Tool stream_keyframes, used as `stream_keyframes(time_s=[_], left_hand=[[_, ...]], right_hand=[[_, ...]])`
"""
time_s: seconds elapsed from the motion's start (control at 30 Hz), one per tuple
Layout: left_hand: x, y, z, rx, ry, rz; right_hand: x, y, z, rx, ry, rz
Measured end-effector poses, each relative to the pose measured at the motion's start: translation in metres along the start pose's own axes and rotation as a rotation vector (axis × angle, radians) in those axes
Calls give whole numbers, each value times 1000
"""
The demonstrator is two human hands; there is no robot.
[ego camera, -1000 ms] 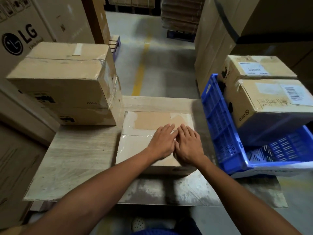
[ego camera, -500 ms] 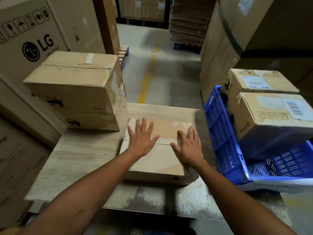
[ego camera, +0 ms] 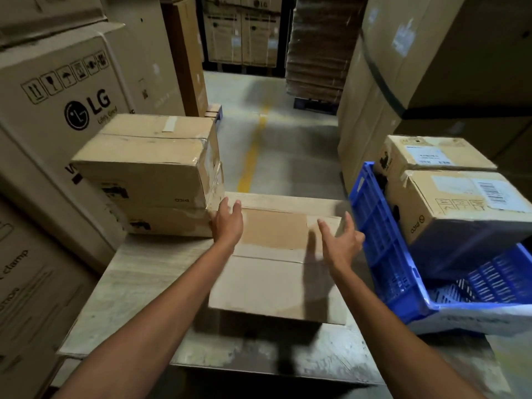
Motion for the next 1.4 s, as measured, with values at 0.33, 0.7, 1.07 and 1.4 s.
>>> stream_keyframes(time_s=[0.33,0.7,1.07,1.4], left_hand=[[-14,-59,-40,140,61,13],[-38,-58,-88,288,679,568],[-36,-35,-101,91,935,621],[5,-28,-64,-99,888,833]], right_hand=[[-16,0,-50,214,-110,124],[-14,7,-105,263,-496,-140],[-38,100,-153,-281,-1005,-501],[-70,120,-113,-470,-951,-862]])
Point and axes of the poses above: each hand's wrist, its own z-axis towards the middle knuckle, its own y-axis out of the palm, x = y × z, the point moved 6 cm from there along z, towards the middle knuckle, and after that the axes turned 8 degrees about z, right-handed, at the moved point
